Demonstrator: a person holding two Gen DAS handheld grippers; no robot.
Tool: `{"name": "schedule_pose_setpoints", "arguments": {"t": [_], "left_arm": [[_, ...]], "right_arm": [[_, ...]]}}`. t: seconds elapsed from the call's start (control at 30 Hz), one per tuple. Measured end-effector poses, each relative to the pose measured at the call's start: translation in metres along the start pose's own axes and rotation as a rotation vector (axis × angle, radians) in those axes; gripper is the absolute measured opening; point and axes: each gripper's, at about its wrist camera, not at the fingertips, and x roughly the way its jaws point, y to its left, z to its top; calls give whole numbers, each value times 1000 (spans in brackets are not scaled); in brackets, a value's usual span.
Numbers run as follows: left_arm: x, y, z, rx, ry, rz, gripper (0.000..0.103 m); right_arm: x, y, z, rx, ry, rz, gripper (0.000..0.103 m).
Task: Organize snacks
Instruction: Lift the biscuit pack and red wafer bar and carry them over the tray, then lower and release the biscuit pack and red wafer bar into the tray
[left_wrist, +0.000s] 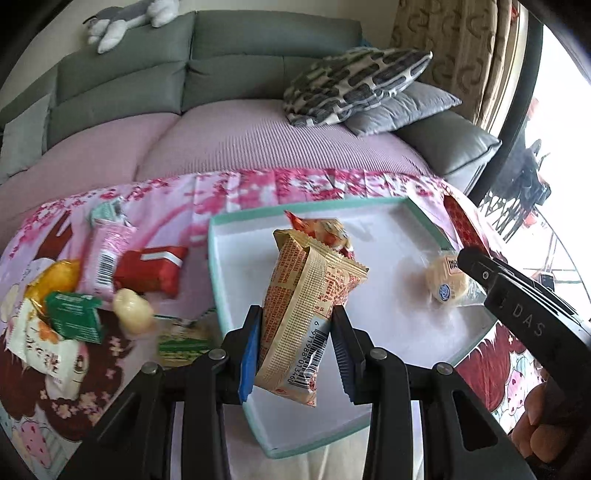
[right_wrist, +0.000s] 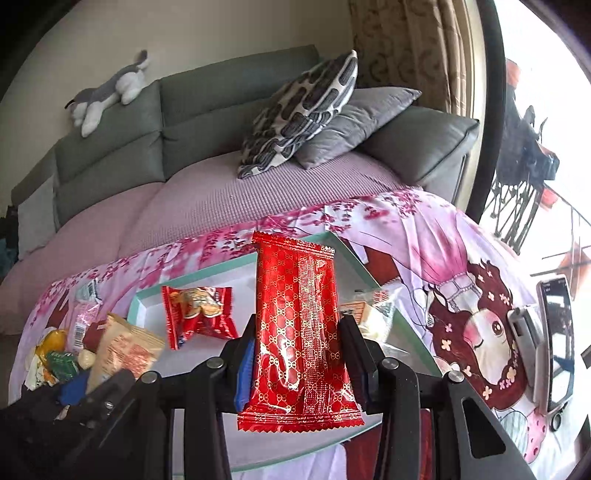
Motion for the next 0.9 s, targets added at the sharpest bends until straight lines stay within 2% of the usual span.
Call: {"name": "schedule_pose_setpoints", "arguments": {"t": [0.33, 0.6, 0.9], "left_arm": [[10, 14, 1, -98, 10, 70, 39], [17, 31, 2, -187, 20, 82, 39], [29, 21, 10, -157, 2, 57, 39]], "right_arm": [[20, -3, -8, 12, 50, 46, 45], [29, 3, -12, -3, 80, 60, 45], [41, 10, -17, -15, 107, 67, 45]]}}
